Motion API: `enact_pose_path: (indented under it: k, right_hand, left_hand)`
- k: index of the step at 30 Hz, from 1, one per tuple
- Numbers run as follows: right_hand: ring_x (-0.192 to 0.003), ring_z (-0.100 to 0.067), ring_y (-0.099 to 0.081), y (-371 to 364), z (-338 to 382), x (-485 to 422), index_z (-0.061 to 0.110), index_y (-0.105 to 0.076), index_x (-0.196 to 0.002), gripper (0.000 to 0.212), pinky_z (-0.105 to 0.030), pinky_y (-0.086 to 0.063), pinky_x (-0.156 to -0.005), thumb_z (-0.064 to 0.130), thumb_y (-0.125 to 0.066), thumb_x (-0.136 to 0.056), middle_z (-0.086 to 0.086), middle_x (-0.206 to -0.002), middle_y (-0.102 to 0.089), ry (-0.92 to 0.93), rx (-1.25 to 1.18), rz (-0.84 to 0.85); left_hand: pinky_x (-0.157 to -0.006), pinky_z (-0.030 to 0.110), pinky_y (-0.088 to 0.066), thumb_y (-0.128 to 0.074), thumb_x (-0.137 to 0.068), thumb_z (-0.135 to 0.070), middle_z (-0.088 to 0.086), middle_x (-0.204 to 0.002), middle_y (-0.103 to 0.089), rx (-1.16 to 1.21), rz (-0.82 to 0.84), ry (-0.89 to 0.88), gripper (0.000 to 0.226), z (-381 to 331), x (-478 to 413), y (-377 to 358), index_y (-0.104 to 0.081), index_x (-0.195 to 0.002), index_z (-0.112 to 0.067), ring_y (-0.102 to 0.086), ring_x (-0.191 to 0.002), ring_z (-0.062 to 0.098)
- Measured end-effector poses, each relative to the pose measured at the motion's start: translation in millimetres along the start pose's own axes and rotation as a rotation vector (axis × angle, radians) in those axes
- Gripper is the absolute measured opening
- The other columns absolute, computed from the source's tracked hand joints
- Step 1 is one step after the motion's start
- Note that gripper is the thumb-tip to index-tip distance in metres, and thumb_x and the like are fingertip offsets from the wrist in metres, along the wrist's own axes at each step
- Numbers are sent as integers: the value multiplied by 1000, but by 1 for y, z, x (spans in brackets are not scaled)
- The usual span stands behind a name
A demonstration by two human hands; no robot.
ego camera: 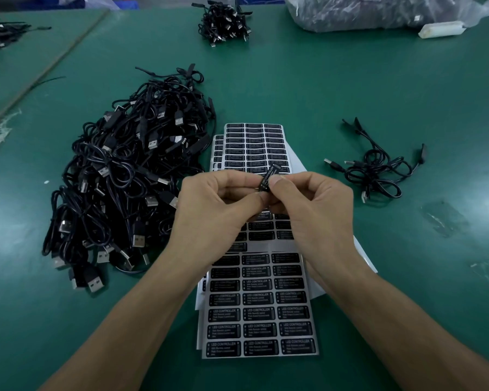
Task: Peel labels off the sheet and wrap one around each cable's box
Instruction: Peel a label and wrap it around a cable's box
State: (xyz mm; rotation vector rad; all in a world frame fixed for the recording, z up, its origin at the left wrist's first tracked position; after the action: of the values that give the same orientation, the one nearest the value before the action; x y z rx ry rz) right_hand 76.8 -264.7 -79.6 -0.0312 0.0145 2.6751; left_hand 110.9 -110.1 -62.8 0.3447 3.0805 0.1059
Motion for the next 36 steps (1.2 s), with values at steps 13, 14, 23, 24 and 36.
enact_pose_path:
  k: [13,14,23,24,36]
  right_hand:
    - [-64,-14,-71,0,-1,0,17,-74,-73,14,-30,-60,-67,23,-73,-85,0,-68,-74,2,-1,2]
    - [-64,-13,-71,0,-1,0,18,-74,-73,14,-29,-60,-66,22,-72,-85,0,-68,-74,3,-3,3]
    - [-62,-15,-68,0,1,1,17,-73,-71,14,-32,-61,-62,21,-73,-84,-1,-66,-73,2,22,-12]
    - [-61,-15,-67,0,2,1,16,-74,-72,13,-33,-60,-62,21,-73,-84,-2,-67,-73,6,25,-11]
    - [-65,-18,-70,0,2,4,18,-74,-70,13,-35,-61,-66,24,-75,-81,1,-67,-74,4,11,-12]
  left_hand:
    - [-69,23,-61,-82,-79,-6,3,-75,-77,-15,-9,2,16,-1,0,-1,-78,-90,-16,-75,-72,15]
    - [-69,22,-60,-82,-79,-5,3,-75,-77,-17,-7,1,16,-1,1,-1,-78,-89,-16,-74,-71,14]
    - [-69,25,-60,-82,-78,-15,1,-71,-75,8,-2,10,8,0,0,-2,-79,-78,-22,-70,-66,10]
    - [-69,26,-60,-81,-81,-17,1,-69,-74,18,-8,16,5,1,-1,-2,-78,-78,-20,-68,-64,9]
    - [-60,23,-55,-73,-89,-6,-2,-61,-67,-11,-54,-2,14,2,-1,-1,-74,-77,-14,-60,-56,9]
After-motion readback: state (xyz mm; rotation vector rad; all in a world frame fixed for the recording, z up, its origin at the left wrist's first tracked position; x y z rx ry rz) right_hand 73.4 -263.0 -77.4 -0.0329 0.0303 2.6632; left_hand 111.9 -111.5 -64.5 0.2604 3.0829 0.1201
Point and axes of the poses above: each hand's wrist, its own x-axis away from the middle knuckle, its own y-axis out of the back of the hand, z = x × y, the point moved 9 cm from there along -x, towards the middle knuckle
